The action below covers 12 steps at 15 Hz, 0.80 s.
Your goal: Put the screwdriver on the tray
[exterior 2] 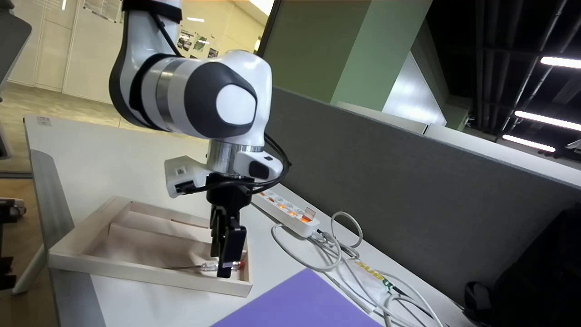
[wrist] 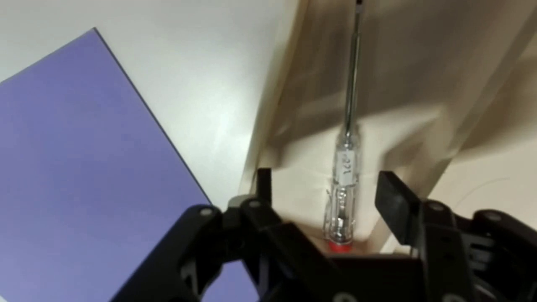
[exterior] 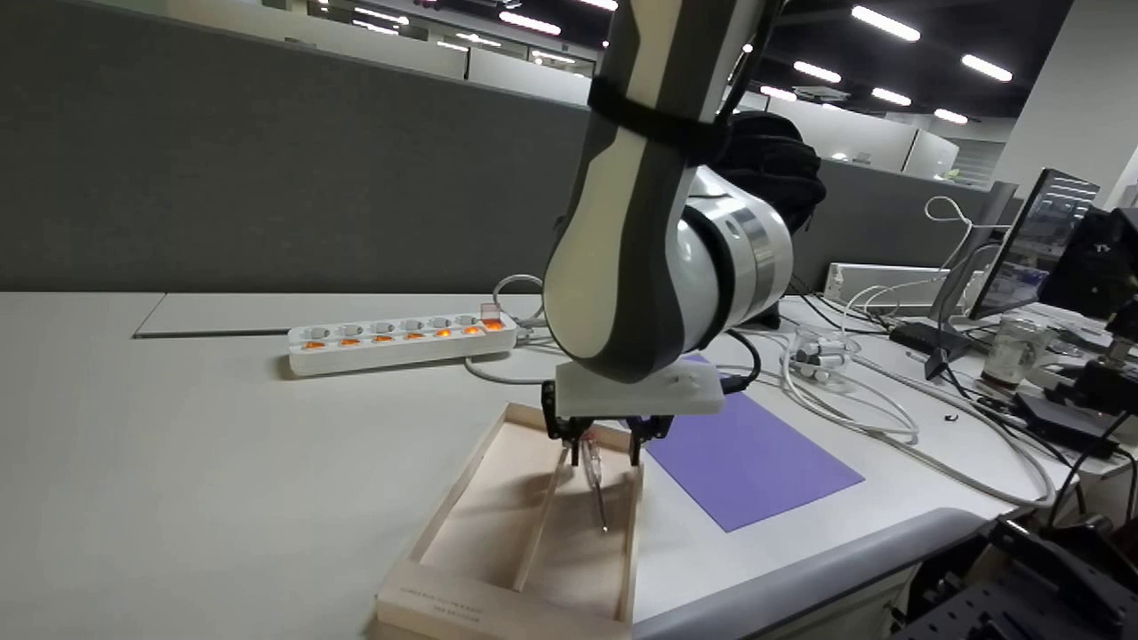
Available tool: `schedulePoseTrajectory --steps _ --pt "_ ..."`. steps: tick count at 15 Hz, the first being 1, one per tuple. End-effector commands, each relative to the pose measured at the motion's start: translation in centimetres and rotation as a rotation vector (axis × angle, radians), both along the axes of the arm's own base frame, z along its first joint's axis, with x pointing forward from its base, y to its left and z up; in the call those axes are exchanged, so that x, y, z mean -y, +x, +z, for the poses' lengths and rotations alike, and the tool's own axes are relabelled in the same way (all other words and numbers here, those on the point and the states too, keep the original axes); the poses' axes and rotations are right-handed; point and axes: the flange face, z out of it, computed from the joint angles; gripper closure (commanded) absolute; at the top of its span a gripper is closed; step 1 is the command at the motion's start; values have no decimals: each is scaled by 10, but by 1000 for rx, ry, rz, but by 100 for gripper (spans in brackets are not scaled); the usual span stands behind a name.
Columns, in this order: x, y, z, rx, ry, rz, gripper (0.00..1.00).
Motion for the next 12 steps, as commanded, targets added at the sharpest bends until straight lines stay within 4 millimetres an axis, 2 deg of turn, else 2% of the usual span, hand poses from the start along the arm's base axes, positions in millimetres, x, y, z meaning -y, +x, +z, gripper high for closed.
schedulePoseTrajectory --steps 1,5,12 --pt "8 1 4 -77 2 -35 2" --pt "29 6 22 -193 -11 -3 0" --pt "77 27 69 -223 -30 76 0"
